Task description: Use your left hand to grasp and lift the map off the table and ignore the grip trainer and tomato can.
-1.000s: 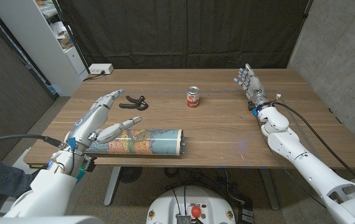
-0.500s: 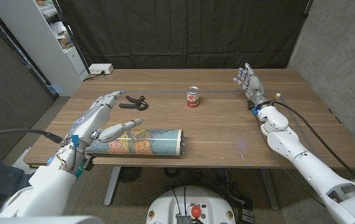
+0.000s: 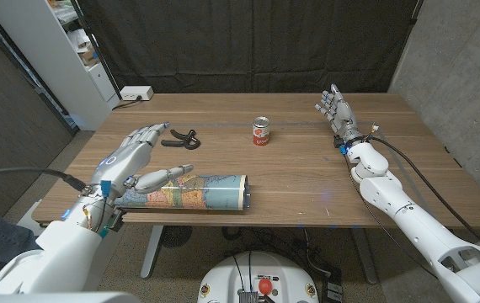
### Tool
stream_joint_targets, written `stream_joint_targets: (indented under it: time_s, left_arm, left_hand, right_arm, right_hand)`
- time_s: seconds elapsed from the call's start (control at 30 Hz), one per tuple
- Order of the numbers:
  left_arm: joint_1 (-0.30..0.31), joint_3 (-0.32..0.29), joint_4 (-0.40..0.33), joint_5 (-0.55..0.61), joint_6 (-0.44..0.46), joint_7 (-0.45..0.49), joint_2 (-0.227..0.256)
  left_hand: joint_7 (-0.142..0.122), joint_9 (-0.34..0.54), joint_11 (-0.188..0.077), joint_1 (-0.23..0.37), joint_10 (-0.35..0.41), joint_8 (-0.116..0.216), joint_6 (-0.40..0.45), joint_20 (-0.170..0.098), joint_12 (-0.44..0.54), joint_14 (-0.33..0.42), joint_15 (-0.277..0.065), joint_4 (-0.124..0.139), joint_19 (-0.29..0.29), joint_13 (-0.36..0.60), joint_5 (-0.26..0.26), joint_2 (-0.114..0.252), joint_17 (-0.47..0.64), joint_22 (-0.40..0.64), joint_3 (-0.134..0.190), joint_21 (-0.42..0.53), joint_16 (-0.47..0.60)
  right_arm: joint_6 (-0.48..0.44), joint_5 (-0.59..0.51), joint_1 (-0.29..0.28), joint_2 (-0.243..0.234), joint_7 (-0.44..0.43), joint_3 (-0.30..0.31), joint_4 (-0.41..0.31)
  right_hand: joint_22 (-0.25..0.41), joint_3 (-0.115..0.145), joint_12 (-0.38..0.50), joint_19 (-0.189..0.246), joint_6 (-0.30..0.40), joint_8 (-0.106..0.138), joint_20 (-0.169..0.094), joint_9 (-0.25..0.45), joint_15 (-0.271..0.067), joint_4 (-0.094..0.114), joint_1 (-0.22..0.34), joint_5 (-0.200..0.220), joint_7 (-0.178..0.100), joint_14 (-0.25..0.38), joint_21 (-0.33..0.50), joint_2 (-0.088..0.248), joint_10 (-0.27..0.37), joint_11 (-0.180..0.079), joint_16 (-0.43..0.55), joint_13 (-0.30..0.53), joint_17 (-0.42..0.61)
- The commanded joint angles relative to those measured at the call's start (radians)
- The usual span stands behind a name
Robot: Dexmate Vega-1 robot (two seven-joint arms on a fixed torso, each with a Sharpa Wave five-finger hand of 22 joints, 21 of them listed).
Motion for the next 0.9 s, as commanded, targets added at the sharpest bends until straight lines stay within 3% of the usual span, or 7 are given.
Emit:
stream_joint_targets:
  time_s: [0.03, 0.43, 0.9]
  left_arm:
    - [0.040, 0.011, -0.054, 0.106, 0.047, -0.045, -0.015]
    - [0.094, 0.088, -0.074, 0.296, 0.092, 0.000, -0.044]
    - [0.118, 0.128, -0.114, 0.417, 0.153, -0.109, -0.029]
  left_hand:
    - [0.006, 0.001, 0.003, 0.011, -0.014, -0.003, -0.013, 0.011, 0.000, -0.008, 0.012, 0.002, -0.001, 0.004, 0.005, -0.001, 0.002, 0.002, -0.007, -0.004, -0.003]
    - [0.014, 0.003, 0.009, 0.012, -0.030, -0.003, -0.026, 0.014, -0.002, -0.017, 0.037, 0.007, -0.007, 0.010, 0.011, -0.007, 0.002, 0.004, -0.021, -0.013, -0.005]
    - [0.037, 0.004, 0.023, 0.011, -0.072, -0.010, -0.079, 0.015, -0.010, -0.053, 0.053, 0.013, -0.020, 0.020, 0.023, -0.015, 0.001, 0.006, -0.050, -0.026, -0.013]
  right_arm:
    - [0.006, -0.002, 0.004, 0.008, -0.002, -0.004, 0.000]
    - [-0.003, -0.004, -0.001, 0.002, -0.008, -0.005, -0.022]
    - [-0.008, -0.003, -0.016, -0.003, -0.012, -0.005, -0.041]
  right_hand:
    - [0.003, 0.000, 0.001, 0.012, -0.002, -0.004, 0.000, 0.004, -0.002, -0.005, 0.007, 0.006, -0.001, 0.009, -0.002, 0.005, 0.001, 0.006, 0.003, 0.005, -0.001]
    - [0.003, -0.001, 0.001, 0.013, -0.003, -0.004, 0.003, 0.004, -0.001, -0.006, 0.007, 0.005, -0.002, 0.010, -0.007, 0.005, 0.001, 0.005, 0.003, 0.005, -0.001]
    - [0.003, -0.002, 0.000, 0.015, -0.002, -0.004, 0.006, 0.004, -0.001, -0.006, 0.007, 0.005, -0.002, 0.011, -0.012, 0.006, 0.001, 0.004, 0.003, 0.005, -0.002]
